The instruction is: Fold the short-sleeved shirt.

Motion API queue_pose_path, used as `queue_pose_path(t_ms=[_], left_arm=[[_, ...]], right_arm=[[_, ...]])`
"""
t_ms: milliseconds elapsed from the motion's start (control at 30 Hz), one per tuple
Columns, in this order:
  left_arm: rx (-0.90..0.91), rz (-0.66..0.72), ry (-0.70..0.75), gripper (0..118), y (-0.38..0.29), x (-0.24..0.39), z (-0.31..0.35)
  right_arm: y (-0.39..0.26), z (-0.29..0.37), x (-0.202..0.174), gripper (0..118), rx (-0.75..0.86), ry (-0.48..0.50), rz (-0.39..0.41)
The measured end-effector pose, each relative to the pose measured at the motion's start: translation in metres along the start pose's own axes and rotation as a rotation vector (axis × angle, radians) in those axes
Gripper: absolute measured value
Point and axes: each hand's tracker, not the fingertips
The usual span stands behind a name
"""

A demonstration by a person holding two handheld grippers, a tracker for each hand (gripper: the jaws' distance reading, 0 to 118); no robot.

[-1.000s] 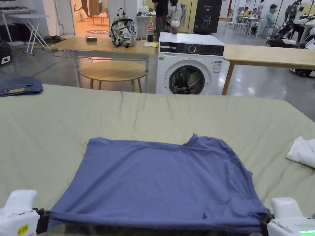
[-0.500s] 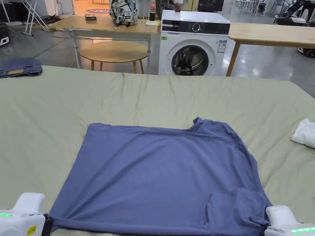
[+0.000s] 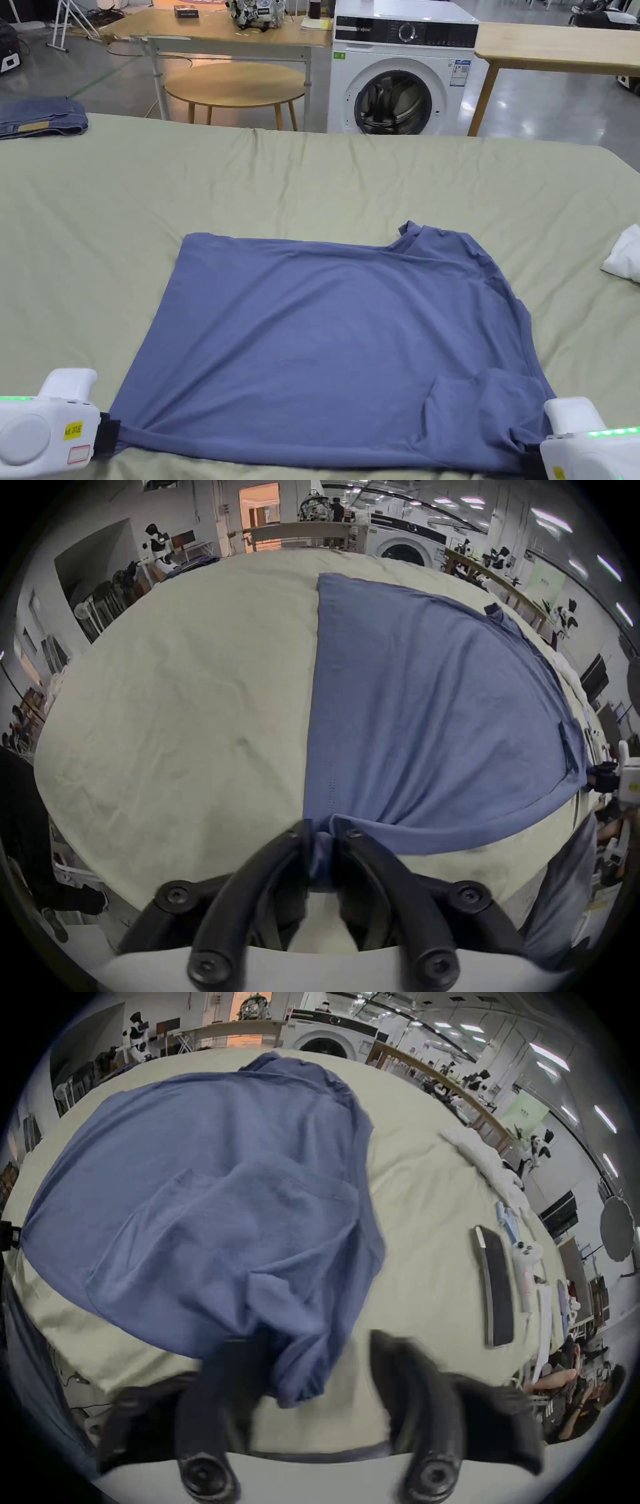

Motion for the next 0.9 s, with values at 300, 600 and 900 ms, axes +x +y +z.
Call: queue_pose_path(t_ms=[300,600,900], left_arm=[[0.164,0.016,-0.049,50,0.032,0.028,0.028],[0.496,-0.028,-0.094,9,0.056,0.085,0.053],[0.657,-0.058,-0.016,0,0.069,0.104,0.063]], right_arm=[[0.036,0.044,0.004,86,0.281,0.017,-0.111],[0.066,0.064,-0.052,4,0.648,0.119,-0.24],[0.082,0.093,-0.085,0,0.821,0.123,-0.249]])
